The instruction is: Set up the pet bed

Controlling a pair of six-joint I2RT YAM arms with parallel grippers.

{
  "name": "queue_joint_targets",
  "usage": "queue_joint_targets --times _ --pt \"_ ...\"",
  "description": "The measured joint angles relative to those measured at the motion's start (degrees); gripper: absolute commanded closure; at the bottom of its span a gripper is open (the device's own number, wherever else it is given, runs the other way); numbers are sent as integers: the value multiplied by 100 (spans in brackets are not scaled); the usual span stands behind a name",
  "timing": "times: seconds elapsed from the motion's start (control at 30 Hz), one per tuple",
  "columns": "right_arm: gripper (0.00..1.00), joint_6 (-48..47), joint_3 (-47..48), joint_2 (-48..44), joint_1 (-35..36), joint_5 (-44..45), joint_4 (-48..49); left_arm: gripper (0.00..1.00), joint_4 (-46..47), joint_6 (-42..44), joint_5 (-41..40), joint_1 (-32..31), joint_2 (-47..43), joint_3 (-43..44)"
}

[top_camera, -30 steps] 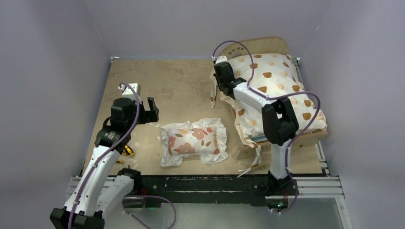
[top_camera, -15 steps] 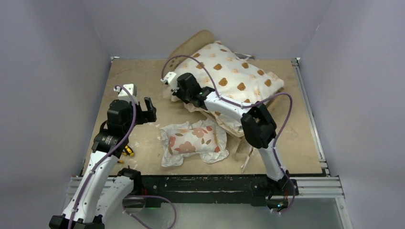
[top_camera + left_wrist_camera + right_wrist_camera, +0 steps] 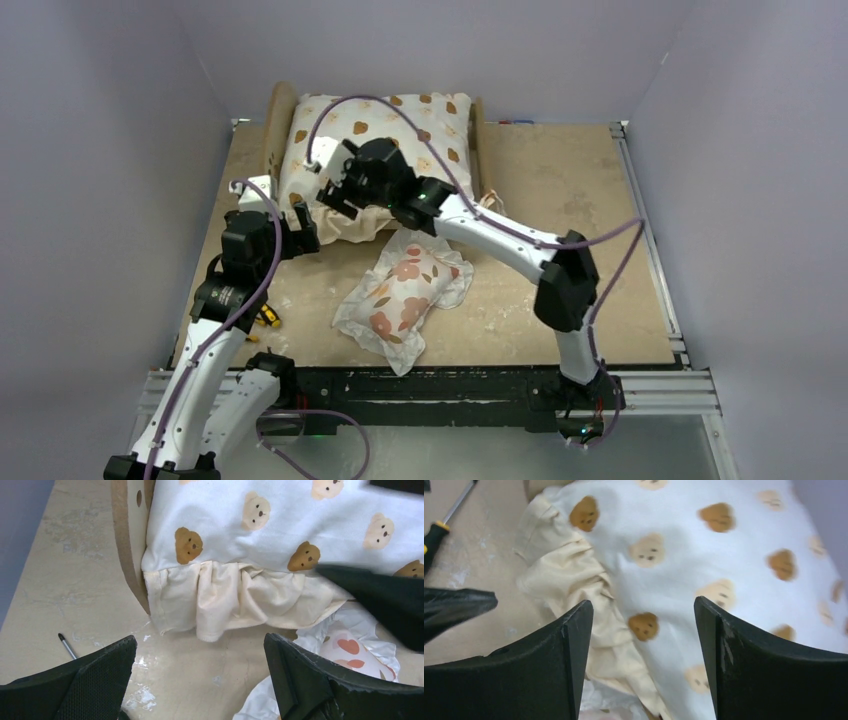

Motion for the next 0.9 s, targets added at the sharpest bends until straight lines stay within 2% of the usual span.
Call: queue_joint_targets --times 0.23,0.4,0.57,0.77,0.9 --pt "22 999 -1449 -2070 -424 850 374 1 -15 -4 -389 0 11 15" --pt "22 1976 -2927 -3145 -1445 1377 409 2 -66 -2 -378 0 227 210" --pt "23 3005 -4223 -3554 -2535 1598 393 4 -131 -4 -79 0 732 525" --pt "25 4100 -5670 -4096 -3773 992 859 4 -168 0 350 -2 1235 713" --pt "24 4590 -6116 -4321 -4247 804 1327 4 -142 15 483 -7 1246 693"
